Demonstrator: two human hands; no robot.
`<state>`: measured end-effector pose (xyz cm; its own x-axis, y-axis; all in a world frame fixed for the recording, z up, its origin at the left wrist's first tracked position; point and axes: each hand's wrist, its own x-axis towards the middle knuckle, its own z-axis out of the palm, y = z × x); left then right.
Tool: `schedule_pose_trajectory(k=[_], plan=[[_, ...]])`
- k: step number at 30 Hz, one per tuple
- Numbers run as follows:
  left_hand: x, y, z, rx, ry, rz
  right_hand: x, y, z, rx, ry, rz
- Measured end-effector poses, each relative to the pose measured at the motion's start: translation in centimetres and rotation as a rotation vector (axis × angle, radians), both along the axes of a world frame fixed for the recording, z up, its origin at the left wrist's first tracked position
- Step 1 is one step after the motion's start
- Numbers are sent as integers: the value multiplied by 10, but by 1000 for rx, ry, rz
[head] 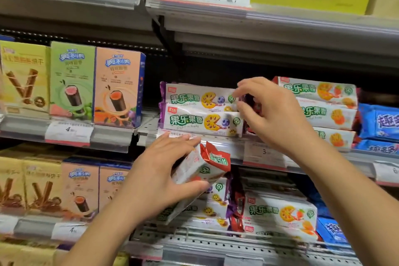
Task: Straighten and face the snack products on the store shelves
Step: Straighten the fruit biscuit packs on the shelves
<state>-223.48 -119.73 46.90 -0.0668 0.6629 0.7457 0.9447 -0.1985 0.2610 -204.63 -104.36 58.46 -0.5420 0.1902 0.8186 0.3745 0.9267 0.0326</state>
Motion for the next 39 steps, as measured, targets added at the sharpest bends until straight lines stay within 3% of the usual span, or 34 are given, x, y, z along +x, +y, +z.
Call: schedule_pose_trajectory(k=[2,6,10,15,21,25,28,36,39], plan=[[2,0,-1,17,-11,3,20,-16,-17,-48,9,102],[16,4,-5,17,55,55,51,-40,-62,-356,-101,304],[42,14,-14,-20,125,24,64,-43,-100,-308,-145,311],[74,26,-30,-56,143,-51,89,-41,-130,-312,-32,250],[91,30,-66,-99,-83,39,133,-24,-159,-566,248,135],[99,39,-90,-84,-453,98,153,-1,-176,-764,520,100],[117,46,-96,-110,-693,-39,161,16,-192,-876,654,98],[144,75,-81,-198,-682,-94,146,53,-185,-893,810,75],[146,98,-77,-247,-642,-41,134,72,-174,-852,773,-84]])
